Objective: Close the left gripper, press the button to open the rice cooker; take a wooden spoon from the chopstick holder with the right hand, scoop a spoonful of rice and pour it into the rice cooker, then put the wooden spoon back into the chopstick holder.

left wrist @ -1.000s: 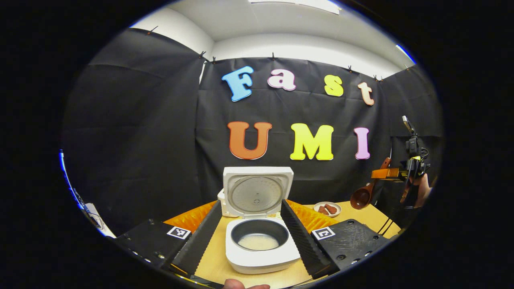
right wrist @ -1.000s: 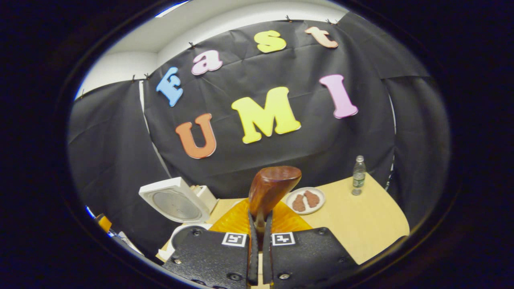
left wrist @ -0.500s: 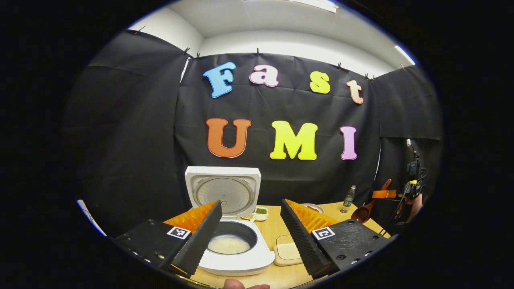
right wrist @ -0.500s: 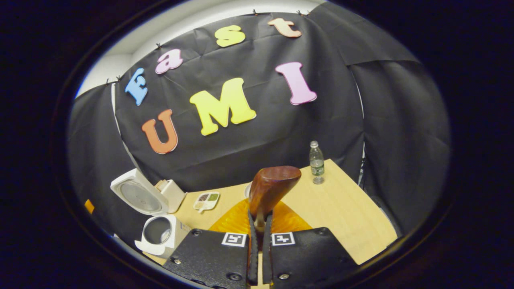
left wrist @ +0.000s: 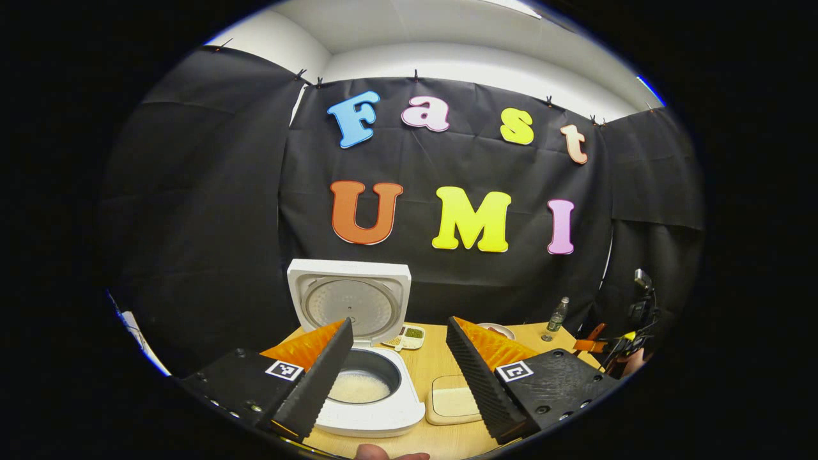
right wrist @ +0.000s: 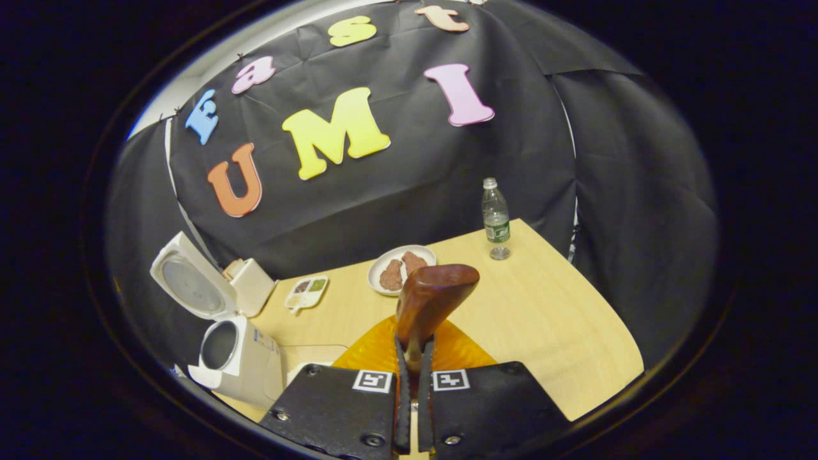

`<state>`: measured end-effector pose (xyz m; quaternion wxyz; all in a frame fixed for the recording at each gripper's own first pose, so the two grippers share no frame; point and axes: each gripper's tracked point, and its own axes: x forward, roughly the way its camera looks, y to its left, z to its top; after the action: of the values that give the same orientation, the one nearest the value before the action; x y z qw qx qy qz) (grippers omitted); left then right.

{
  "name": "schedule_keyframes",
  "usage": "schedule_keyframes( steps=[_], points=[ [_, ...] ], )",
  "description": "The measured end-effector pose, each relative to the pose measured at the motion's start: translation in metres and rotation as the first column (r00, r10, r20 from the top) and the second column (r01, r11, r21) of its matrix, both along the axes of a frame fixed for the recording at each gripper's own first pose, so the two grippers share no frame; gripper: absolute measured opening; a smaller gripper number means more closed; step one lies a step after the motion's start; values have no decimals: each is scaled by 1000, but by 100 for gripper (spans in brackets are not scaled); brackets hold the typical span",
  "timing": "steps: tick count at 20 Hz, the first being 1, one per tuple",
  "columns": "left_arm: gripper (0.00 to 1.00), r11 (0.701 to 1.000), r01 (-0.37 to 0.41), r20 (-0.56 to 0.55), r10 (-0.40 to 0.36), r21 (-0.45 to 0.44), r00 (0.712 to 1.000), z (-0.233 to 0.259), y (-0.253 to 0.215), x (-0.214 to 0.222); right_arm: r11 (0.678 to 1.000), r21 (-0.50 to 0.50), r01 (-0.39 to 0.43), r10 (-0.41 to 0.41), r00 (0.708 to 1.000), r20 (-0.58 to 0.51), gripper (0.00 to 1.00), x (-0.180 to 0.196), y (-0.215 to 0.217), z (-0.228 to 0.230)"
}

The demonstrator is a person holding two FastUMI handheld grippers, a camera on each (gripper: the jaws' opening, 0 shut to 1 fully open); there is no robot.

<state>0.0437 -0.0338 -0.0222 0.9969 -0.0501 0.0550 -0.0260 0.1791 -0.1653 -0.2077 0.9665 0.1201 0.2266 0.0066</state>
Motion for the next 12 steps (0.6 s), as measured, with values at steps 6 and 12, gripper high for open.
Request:
schedule_keyframes(
  steps=[6, 12],
  points=[
    [94, 999, -12, -41, 13, 31, 999, 2, 4, 0, 998, -55, -5, 4, 1000, -16, 10, 5, 8, -52],
    [94, 999, -17, -62, 19, 34, 998, 3, 5, 4, 999, -52, 8, -10, 999, -38, 13, 8, 9, -79]
  ],
)
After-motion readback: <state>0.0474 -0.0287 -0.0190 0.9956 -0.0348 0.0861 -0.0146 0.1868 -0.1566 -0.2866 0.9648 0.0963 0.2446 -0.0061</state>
